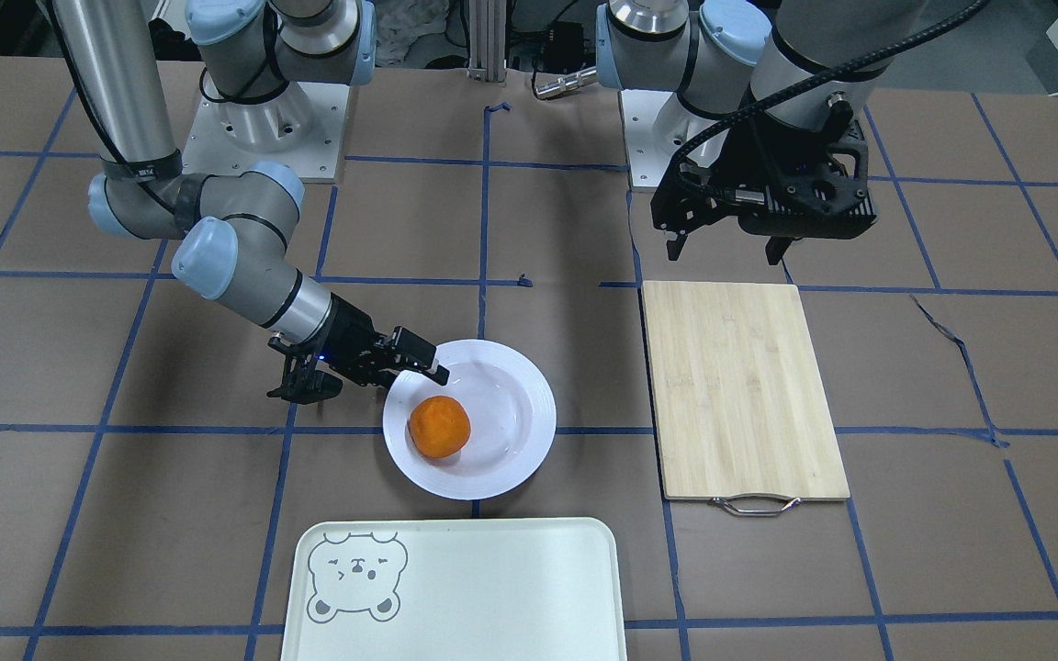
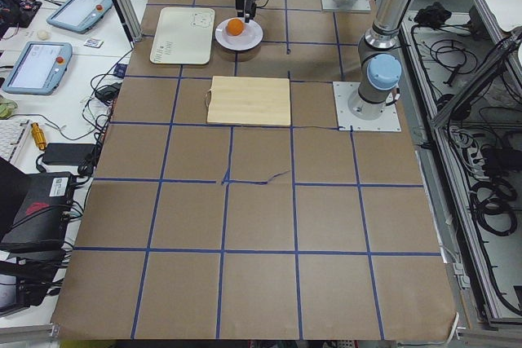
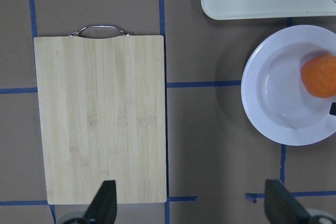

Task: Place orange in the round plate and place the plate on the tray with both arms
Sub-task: 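Grip the white plate rim with the right gripper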

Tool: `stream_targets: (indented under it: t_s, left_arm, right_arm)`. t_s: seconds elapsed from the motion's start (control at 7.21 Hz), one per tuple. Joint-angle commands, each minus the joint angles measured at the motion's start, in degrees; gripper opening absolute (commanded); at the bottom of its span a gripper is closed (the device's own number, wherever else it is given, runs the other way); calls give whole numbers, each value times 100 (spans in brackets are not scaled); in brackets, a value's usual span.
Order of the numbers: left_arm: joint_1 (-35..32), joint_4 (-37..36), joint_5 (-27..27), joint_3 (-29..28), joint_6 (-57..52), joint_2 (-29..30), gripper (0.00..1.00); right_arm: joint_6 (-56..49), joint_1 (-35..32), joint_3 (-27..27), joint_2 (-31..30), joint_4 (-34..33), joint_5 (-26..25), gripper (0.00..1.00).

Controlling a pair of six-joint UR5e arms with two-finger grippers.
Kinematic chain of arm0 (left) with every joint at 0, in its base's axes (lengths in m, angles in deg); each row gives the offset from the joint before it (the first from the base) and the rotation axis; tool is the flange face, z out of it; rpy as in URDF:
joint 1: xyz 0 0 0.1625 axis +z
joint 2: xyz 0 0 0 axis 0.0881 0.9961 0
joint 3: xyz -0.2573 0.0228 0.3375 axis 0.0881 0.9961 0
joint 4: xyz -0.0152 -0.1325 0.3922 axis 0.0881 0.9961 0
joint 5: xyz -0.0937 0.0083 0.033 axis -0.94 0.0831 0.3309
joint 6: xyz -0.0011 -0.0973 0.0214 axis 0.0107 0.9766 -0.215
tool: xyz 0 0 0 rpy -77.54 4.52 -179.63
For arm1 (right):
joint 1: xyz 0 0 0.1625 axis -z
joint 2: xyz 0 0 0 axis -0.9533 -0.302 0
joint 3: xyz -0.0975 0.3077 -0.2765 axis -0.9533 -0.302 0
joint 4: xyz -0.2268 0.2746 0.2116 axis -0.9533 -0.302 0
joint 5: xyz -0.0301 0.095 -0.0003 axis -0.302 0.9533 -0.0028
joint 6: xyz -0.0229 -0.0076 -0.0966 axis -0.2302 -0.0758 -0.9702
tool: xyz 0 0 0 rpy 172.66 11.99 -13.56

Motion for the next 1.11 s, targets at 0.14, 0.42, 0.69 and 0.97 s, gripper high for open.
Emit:
stream_targets:
  t_s: [0.14, 0.42, 0.69, 0.97]
  left_arm:
    - [9, -60, 10, 0, -28, -5, 100]
    - [9, -60, 10, 1, -28, 4, 100]
    - [9, -60, 10, 0, -19, -5, 100]
    - [9, -60, 10, 0, -28, -5, 100]
  right_arm:
    - [234, -55, -135, 42, -9, 7, 74]
    - [244, -90, -135, 42, -9, 7, 55]
    - [410, -178, -144, 7, -9, -10, 37]
    - [420, -178, -162, -19, -9, -10, 27]
